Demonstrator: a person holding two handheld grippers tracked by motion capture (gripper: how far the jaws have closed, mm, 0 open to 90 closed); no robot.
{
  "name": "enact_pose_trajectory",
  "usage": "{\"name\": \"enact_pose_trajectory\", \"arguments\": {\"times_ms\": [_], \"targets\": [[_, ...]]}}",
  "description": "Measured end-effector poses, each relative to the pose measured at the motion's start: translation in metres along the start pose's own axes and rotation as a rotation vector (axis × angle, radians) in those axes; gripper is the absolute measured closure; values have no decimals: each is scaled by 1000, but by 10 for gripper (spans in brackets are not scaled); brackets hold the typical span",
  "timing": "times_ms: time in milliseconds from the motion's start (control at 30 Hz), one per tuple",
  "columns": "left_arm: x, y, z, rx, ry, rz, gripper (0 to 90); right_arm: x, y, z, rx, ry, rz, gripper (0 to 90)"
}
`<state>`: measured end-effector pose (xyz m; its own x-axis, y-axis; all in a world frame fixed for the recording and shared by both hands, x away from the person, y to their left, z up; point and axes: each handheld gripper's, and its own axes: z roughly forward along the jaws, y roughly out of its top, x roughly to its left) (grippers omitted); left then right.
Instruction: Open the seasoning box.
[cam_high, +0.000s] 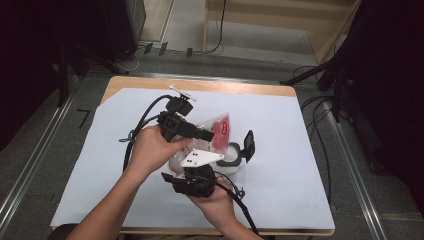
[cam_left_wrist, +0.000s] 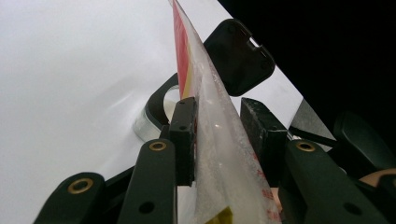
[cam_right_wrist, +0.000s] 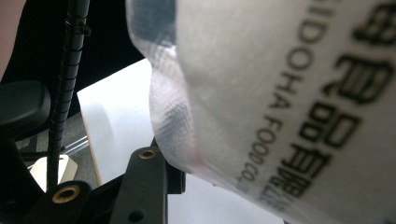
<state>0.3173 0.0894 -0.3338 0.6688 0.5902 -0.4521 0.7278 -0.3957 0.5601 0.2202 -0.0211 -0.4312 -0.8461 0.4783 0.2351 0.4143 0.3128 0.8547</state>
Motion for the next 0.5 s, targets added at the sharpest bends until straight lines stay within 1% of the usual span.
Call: {"name": "enact_pose_trajectory", "arguments": {"times_ms": [167,500], "targets": [[0,0,0,0,1,0,673,-1,0,0,-1,3,-8,641],[0,0,0,3,3,1,674,-1,0,0,-1,4,-7,641]]}}
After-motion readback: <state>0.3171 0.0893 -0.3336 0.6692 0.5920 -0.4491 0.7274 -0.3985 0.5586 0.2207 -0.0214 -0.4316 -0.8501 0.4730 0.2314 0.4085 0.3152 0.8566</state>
